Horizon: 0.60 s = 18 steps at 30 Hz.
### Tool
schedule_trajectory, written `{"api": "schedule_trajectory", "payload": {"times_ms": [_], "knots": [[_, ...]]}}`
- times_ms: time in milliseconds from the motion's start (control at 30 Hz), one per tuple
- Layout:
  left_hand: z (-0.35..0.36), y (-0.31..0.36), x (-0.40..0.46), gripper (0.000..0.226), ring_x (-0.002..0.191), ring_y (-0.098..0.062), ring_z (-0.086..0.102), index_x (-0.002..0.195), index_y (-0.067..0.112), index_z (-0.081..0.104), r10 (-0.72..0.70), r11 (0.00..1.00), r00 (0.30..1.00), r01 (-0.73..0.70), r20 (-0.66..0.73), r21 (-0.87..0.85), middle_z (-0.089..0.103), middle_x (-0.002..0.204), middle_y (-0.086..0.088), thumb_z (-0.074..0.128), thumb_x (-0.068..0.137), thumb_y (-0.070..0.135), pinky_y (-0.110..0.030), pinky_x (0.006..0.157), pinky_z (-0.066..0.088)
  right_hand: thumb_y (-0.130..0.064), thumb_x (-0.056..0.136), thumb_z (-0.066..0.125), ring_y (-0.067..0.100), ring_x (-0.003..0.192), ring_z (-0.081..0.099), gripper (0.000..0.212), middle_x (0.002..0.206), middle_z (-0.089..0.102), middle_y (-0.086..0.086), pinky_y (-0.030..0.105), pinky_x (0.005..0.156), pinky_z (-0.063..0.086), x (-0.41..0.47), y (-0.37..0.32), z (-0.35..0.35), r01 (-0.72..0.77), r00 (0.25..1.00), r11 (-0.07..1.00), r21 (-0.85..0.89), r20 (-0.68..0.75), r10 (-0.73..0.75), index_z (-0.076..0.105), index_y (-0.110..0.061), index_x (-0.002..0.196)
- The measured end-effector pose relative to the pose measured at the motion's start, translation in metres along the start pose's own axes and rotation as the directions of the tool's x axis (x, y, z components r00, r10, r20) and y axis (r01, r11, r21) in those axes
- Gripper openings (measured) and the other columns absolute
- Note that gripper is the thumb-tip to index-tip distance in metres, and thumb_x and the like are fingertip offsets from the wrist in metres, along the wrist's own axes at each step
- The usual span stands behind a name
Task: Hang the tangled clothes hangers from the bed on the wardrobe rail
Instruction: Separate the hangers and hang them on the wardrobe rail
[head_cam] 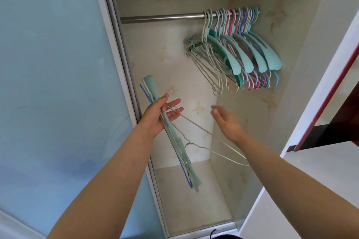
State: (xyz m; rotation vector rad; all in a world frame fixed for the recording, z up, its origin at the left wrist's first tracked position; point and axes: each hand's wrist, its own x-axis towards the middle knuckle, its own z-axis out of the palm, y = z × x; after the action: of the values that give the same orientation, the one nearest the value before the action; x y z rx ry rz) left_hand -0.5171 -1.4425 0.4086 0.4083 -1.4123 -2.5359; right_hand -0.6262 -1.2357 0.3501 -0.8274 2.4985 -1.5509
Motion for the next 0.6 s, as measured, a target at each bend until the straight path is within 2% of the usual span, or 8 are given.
{"api": "schedule_trajectory", "payload": {"times_ms": [67, 100, 167, 233, 333, 467, 533, 600], "knots": [[0.001, 0.002, 0.002, 0.044, 0.096, -0.03, 0.07, 0.057, 0.018, 0.04, 0.004, 1.0, 1.0, -0.005, -0.01, -0.026, 0.07, 0.114, -0.01, 0.053, 0.097, 0.033, -0.032, 0.076, 0.057, -0.064, 0.087, 0.048, 0.016, 0.116, 0.054, 0.057, 0.123, 0.057, -0.003, 0.032, 0.101, 0.039, -0.02, 0.035, -0.003, -0.104, 0.947, 0.951, -0.29, 0.262, 0.184, 0.05, -0.028, 0.131], [0.001, 0.004, 0.004, 0.05, 0.096, -0.029, 0.071, 0.052, 0.018, 0.038, 0.004, 1.0, 1.0, -0.004, -0.005, -0.03, 0.071, 0.112, -0.01, 0.053, 0.097, 0.034, -0.032, 0.077, 0.056, -0.063, 0.085, 0.053, 0.016, 0.112, 0.056, 0.054, 0.117, 0.059, -0.004, 0.031, 0.098, 0.04, -0.026, 0.051, -0.007, -0.129, 0.919, 0.906, -0.403, 0.295, 0.262, 0.055, -0.027, 0.124], [0.0, 0.005, 0.009, 0.059, 0.098, -0.028, 0.07, 0.043, 0.018, 0.035, 0.009, 1.0, 1.0, -0.009, 0.007, -0.023, 0.072, 0.109, -0.009, 0.052, 0.097, 0.035, -0.032, 0.08, 0.056, -0.058, 0.087, 0.056, 0.02, 0.095, 0.059, 0.037, 0.092, 0.063, -0.003, 0.027, 0.081, 0.043, -0.035, 0.077, -0.016, -0.164, 0.894, 0.836, -0.524, 0.279, 0.351, 0.064, -0.022, 0.091], [-0.001, 0.004, 0.014, 0.061, 0.098, -0.027, 0.07, 0.041, 0.018, 0.035, 0.013, 1.0, 1.0, -0.013, 0.002, -0.006, 0.073, 0.104, -0.009, 0.051, 0.097, 0.035, -0.031, 0.078, 0.057, -0.051, 0.093, 0.051, 0.02, 0.082, 0.053, 0.039, 0.071, 0.052, -0.004, 0.025, 0.064, 0.037, -0.045, 0.093, -0.027, -0.202, 0.892, 0.806, -0.556, 0.235, 0.385, 0.052, -0.022, 0.068], [-0.001, -0.004, 0.02, 0.061, 0.094, -0.026, 0.071, 0.04, 0.019, 0.036, 0.002, 1.0, 1.0, -0.002, -0.023, 0.018, 0.074, 0.098, -0.009, 0.052, 0.096, 0.035, -0.029, 0.071, 0.058, -0.044, 0.099, 0.04, 0.017, 0.084, 0.052, 0.034, 0.087, 0.055, -0.002, 0.025, 0.071, 0.037, -0.054, 0.105, -0.037, -0.264, 0.847, 0.797, -0.544, 0.265, 0.461, 0.058, -0.016, 0.089], [-0.004, -0.013, 0.029, 0.06, 0.098, -0.025, 0.069, 0.042, 0.017, 0.038, -0.034, 0.998, 0.998, 0.036, -0.047, 0.054, 0.071, 0.104, -0.015, 0.05, 0.098, 0.037, -0.026, 0.063, 0.057, -0.039, 0.097, 0.044, 0.013, 0.079, 0.06, 0.03, 0.095, 0.061, -0.003, 0.026, 0.07, 0.045, -0.062, 0.109, -0.037, -0.485, 0.659, 0.76, -0.432, 0.392, 0.643, 0.058, -0.017, 0.111], [-0.005, -0.017, 0.033, 0.055, 0.098, -0.023, 0.066, 0.049, 0.013, 0.042, -0.043, 0.991, 0.994, 0.055, -0.102, 0.122, 0.068, 0.097, -0.021, 0.05, 0.097, 0.039, -0.025, 0.059, 0.058, -0.023, 0.09, 0.052, 0.011, 0.062, 0.051, 0.035, 0.079, 0.054, -0.003, 0.022, 0.062, 0.042, -0.065, 0.108, -0.044, -0.595, 0.602, 0.728, -0.342, 0.41, 0.685, 0.057, -0.012, 0.123], [-0.009, -0.023, 0.036, 0.05, 0.09, -0.02, 0.068, 0.058, 0.01, 0.045, -0.052, 0.97, 0.99, 0.081, -0.128, 0.231, 0.067, 0.086, -0.022, 0.049, 0.097, 0.041, -0.026, 0.062, 0.058, -0.012, 0.082, 0.054, 0.011, 0.053, 0.036, 0.045, 0.066, 0.042, -0.002, 0.02, 0.05, 0.029, -0.067, 0.113, -0.058, -0.628, 0.601, 0.715, -0.307, 0.392, 0.696, 0.056, -0.007, 0.126]]}}
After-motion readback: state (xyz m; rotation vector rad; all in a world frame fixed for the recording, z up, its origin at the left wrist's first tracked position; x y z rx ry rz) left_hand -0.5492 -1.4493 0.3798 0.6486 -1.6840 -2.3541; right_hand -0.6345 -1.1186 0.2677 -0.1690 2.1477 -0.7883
